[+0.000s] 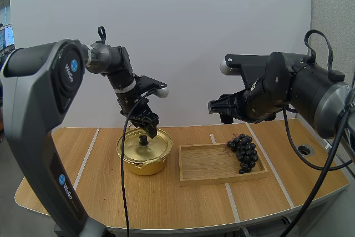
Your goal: Open the pot, put the grape inside, and close it
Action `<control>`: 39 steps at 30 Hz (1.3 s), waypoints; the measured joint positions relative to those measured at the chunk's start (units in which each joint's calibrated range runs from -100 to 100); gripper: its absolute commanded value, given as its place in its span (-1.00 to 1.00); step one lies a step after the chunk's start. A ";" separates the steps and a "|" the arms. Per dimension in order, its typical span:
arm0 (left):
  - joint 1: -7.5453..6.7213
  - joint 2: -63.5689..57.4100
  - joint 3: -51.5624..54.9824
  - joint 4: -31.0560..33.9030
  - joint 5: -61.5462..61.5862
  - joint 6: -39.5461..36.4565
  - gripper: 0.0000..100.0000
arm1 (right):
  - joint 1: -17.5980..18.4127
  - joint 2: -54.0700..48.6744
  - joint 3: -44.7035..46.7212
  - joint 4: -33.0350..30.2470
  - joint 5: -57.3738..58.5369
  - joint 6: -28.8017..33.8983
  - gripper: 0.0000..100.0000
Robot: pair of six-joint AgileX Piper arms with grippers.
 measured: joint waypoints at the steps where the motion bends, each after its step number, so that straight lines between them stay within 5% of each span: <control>1: 0.00 0.27 -0.04 0.00 0.00 0.00 1.00 | 0.00 0.00 0.00 0.00 0.00 0.00 1.00; 39: 0.00 2.67 -0.18 2.88 1.43 0.00 1.00 | 0.00 0.00 0.00 0.00 0.00 0.00 1.00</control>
